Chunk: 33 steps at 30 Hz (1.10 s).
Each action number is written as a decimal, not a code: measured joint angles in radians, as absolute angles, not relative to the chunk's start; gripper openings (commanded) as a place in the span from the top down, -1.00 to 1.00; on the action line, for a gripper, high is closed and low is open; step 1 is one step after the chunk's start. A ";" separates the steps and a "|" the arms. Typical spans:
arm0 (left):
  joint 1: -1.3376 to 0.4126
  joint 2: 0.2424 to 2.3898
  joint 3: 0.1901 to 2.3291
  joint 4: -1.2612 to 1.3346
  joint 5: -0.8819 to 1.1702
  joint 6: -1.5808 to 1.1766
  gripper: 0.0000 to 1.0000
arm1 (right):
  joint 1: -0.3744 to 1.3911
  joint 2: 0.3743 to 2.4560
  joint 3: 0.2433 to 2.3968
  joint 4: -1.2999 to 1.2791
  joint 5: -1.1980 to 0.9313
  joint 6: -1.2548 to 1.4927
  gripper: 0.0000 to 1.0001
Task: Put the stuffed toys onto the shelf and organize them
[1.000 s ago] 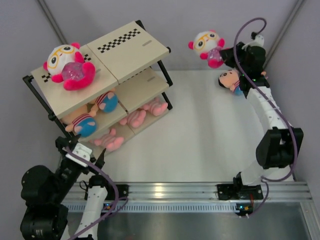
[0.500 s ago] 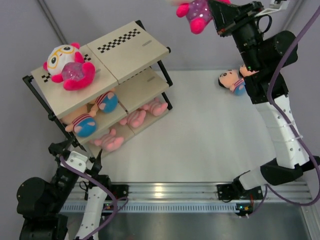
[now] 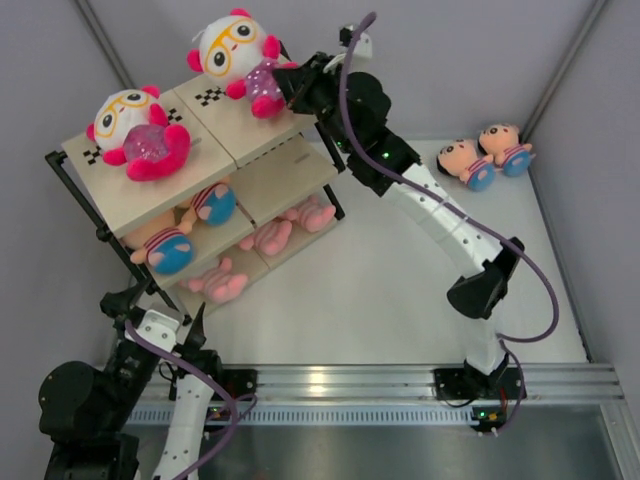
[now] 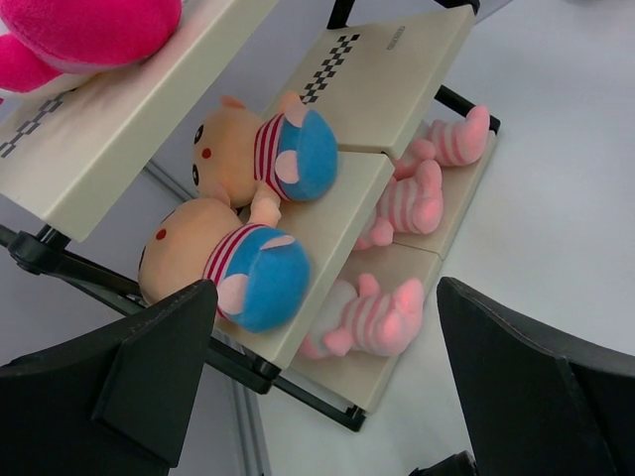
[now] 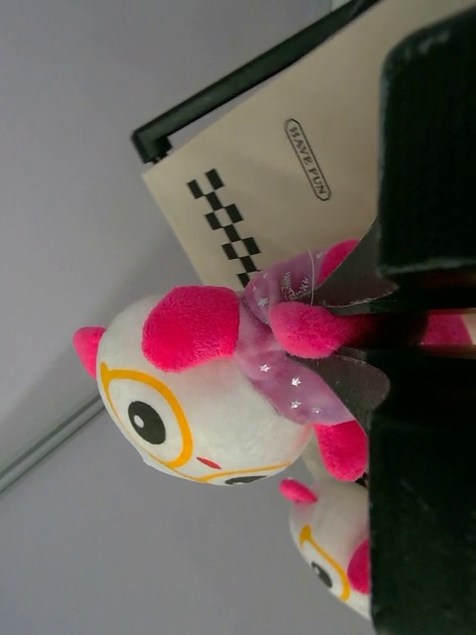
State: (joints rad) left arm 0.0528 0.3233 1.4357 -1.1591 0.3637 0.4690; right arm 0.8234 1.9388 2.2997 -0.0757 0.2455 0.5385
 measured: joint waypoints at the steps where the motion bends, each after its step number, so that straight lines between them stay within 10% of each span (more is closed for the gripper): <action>1: 0.053 0.319 1.432 -1.159 0.362 0.470 -0.97 | 0.837 1.960 2.300 -0.079 0.261 0.542 1.00; 15: 0.053 0.294 1.383 -1.159 0.361 0.482 -0.97 | 0.871 1.945 2.271 -0.065 0.319 0.570 -0.25; 25: 0.056 0.299 1.330 -1.158 0.358 0.486 -0.69 | 0.811 1.626 1.987 -0.069 0.242 0.493 -0.43; 33: 0.279 0.460 1.223 -1.164 0.540 0.595 -0.79 | 0.353 1.216 1.656 -0.107 0.233 0.426 -0.48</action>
State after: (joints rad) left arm 0.2794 0.4603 1.2232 -1.1641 0.5396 0.5949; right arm 0.3534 1.2163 1.6562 -0.1066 0.2333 0.4259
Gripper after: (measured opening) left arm 0.909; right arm 0.734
